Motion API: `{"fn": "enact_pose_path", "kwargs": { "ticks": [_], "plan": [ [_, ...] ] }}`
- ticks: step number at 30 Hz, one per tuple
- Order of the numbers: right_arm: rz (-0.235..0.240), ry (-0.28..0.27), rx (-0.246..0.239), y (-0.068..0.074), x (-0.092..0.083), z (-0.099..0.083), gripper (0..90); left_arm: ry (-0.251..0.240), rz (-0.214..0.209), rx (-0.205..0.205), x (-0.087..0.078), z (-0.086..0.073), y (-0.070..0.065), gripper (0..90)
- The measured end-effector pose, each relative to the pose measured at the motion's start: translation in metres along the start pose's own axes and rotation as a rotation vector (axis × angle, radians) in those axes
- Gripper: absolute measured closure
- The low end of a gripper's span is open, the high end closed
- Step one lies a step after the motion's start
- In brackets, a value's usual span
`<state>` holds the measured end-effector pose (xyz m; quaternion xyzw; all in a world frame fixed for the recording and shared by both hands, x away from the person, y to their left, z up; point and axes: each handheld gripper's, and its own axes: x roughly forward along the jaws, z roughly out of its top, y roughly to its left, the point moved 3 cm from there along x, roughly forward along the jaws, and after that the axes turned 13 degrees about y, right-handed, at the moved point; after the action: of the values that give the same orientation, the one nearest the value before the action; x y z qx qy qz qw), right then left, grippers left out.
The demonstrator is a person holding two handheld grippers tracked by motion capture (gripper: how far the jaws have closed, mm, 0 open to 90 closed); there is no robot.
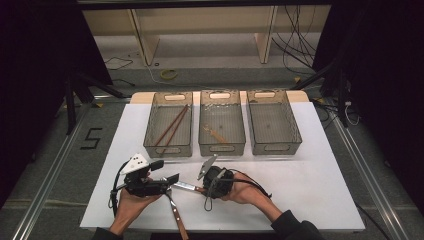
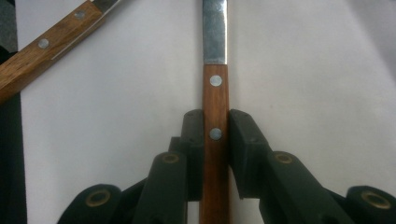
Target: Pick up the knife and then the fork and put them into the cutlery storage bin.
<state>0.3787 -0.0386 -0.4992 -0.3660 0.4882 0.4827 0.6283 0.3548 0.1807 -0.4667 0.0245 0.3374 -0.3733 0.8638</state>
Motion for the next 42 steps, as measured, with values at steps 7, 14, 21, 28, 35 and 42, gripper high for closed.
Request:
{"fn": "enact_pose_path", "kwargs": {
  "ticks": [7, 14, 21, 28, 35, 42],
  "plan": [
    [0.01, -0.036, 0.035, -0.007, -0.008, -0.004, 77.4, -0.008, 0.005, -0.005, -0.001, 0.0, 0.0, 18.3],
    [0.016, -0.086, 0.086, -0.016, -0.02, -0.009, 77.3, -0.016, 0.008, -0.007, -0.002, 0.001, 0.001, 18.3],
    [0.008, -0.15, 0.14, -0.029, -0.042, -0.019, 77.3, -0.022, 0.01, -0.009, -0.003, 0.001, 0.001, 18.3],
    [-0.02, -0.23, 0.197, -0.044, -0.069, -0.03, 77.3, -0.019, 0.011, -0.008, -0.002, 0.001, 0.001, 18.3],
    [-0.057, -0.296, 0.279, -0.066, -0.093, -0.048, 77.3, -0.018, 0.01, -0.008, -0.002, 0.0, 0.001, 18.3],
    [-0.102, -0.351, 0.363, -0.086, -0.113, -0.07, 77.3, -0.016, 0.012, -0.009, -0.002, 0.0, 0.001, 18.3]
  ]
}}
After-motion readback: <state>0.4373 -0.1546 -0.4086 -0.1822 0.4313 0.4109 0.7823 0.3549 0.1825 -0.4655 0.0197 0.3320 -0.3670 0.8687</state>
